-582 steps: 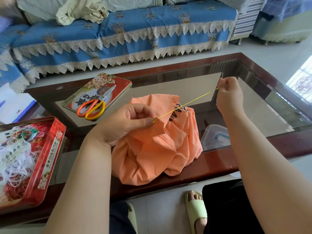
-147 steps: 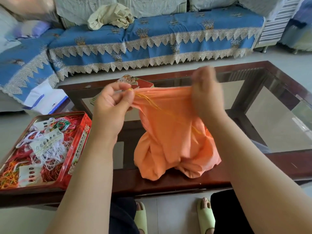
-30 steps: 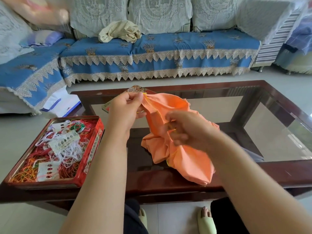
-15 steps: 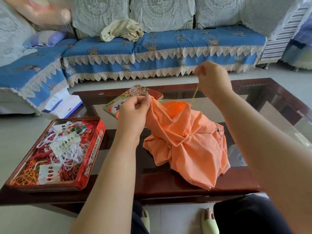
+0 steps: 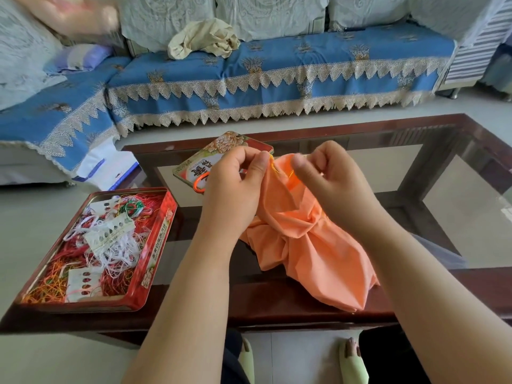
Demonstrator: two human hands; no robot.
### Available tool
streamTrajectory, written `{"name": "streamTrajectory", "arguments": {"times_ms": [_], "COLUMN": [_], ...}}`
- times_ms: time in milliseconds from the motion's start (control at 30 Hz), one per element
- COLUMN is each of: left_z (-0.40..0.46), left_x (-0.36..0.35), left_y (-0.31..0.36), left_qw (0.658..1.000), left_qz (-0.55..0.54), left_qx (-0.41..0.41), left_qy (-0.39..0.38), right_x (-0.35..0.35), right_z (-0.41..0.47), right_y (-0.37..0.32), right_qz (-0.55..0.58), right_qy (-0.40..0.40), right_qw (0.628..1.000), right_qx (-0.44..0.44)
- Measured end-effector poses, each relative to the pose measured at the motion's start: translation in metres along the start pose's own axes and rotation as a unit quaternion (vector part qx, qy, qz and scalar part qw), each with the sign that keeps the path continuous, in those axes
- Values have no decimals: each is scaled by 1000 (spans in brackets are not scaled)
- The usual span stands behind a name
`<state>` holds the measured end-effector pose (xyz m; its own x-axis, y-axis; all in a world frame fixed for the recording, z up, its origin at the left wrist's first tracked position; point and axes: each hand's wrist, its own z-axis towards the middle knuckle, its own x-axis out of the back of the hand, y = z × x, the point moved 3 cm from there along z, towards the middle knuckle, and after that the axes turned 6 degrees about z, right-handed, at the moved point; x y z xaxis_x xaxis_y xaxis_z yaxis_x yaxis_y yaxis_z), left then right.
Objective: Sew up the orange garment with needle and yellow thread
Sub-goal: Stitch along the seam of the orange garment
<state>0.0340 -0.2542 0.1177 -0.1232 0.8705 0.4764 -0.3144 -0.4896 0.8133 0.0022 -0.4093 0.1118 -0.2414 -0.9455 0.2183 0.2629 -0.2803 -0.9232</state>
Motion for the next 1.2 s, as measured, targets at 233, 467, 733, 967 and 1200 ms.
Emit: {"name": "streamTrajectory", "arguments": {"times_ms": [233,467,733,967,1200], "left_z": [-2,-6,-10,-11,-10], "left_x": [-3,-4,-4,2,-2], "left_y": [0,5,9,7,4], "left_qw": [1000,998,998,995,996], "left_qz": [19,19,6,17,16], "left_qx": [-15,-58,-60,-91,-90], "left_qy": [1,-26,-22,-31,-22], "right_x": [-9,-8,-16,-10,-5], "right_z": [-3,-2,-10,-5,-3], "right_y": [6,12,7,12,14], "right_qz": [29,33,142,161,221], "right_qy": [-50,-21,-75,-99,-92], "right_qw": [998,999,986,982,970], "right_qx": [3,8,41,-25,-51]}}
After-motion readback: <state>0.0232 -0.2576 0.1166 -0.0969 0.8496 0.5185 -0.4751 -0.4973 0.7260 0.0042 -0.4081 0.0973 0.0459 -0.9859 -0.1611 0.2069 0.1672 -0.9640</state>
